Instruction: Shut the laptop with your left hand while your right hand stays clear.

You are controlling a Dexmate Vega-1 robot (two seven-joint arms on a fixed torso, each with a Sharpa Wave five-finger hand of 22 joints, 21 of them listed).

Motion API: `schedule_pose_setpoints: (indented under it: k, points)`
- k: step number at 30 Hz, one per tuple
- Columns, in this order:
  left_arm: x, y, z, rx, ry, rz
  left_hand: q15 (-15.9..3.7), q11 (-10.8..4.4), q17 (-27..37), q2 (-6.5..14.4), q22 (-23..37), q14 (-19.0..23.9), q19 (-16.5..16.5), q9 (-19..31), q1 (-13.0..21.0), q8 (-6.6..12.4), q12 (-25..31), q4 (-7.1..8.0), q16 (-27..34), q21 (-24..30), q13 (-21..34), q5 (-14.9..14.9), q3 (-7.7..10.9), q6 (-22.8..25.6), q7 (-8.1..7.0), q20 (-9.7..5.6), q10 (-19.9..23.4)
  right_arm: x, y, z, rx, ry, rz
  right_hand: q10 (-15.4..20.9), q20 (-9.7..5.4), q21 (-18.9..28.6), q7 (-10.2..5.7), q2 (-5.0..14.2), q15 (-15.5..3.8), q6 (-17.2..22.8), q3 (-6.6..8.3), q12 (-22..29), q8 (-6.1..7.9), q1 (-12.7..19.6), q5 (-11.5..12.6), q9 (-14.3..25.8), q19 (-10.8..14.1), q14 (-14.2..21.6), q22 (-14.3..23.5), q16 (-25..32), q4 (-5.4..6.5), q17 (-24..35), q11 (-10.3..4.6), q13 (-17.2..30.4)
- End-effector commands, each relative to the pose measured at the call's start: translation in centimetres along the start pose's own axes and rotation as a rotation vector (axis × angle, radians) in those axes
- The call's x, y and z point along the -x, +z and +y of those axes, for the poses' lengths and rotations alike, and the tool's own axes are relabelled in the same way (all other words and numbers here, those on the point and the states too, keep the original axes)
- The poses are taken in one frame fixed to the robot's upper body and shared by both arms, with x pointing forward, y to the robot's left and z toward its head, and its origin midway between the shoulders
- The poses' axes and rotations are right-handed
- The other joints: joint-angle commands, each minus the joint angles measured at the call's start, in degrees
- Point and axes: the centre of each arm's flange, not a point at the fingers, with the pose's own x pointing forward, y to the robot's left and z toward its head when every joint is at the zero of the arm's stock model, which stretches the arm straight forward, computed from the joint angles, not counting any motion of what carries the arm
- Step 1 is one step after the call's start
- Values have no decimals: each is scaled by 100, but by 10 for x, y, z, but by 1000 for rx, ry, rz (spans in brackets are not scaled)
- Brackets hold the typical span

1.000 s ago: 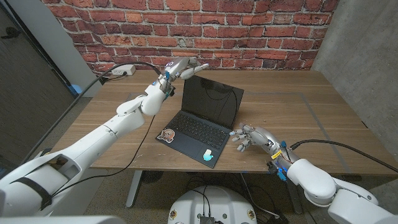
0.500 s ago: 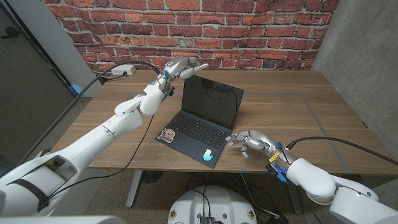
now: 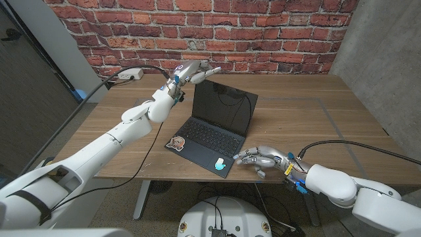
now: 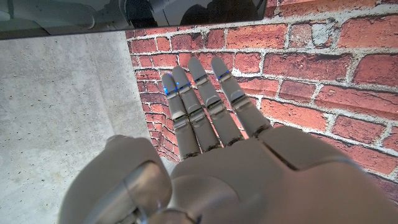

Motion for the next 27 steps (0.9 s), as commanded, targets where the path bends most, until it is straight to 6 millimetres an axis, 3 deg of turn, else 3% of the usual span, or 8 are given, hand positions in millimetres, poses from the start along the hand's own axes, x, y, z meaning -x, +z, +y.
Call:
schedule_pose_setpoints:
  k: [1,6,16,22,25,27]
  points:
    - [-1,2,0,1,9,0,-548,4,10,3,15,-33,-32,15,50,8,-35,2,-27,-17,18,12,-45,-4,16,18,-3,0,-2,9,-9,78,12,-225,-123,108,6,38,6,-236,23,-18,-26,91,-14,-11,57,34,67,170,90,111,-2,-1]
    - [-2,2,-1,7,14,-3,-548,0,9,4,16,-38,-36,15,49,6,-40,3,-32,-21,20,13,-46,-7,11,19,-3,0,10,13,36,86,12,-633,-130,136,-38,90,20,-535,137,-1,12,97,-222,-59,-236,-81,66,518,301,658,-31,-18]
    - [-3,-1,2,16,42,-8,-547,2,8,7,16,-40,-34,15,49,13,-52,4,-42,-29,21,14,-49,17,11,19,1,-10,13,17,74,148,16,-885,-137,176,-36,101,10,-812,197,3,-1,97,-457,-111,-380,-183,-6,405,492,794,-40,-29]
    - [-2,3,3,9,46,-17,-548,-7,7,21,17,4,-19,15,53,33,-38,5,-32,-30,20,17,-45,72,27,14,67,-17,12,19,65,185,13,-1140,-141,191,-44,113,11,-1132,275,2,-3,65,-563,-140,-473,-255,-100,359,695,1058,-54,-38]
    - [0,2,2,23,63,-21,-550,-7,7,25,17,13,-14,15,58,41,-35,4,-32,-31,22,18,-43,97,12,10,83,-21,12,16,68,233,22,-1236,-146,251,-57,119,5,-1198,312,5,7,118,-611,-146,-435,-189,-86,356,722,1127,-63,-37]
    - [1,2,1,26,65,-20,-551,-16,7,35,18,40,-3,14,66,49,-28,2,-27,-31,15,20,-37,121,13,-3,128,-24,12,15,62,251,29,-1373,-154,266,-71,136,0,-1322,432,-7,-4,297,-582,-153,-456,-207,-87,316,614,1153,-72,-34]
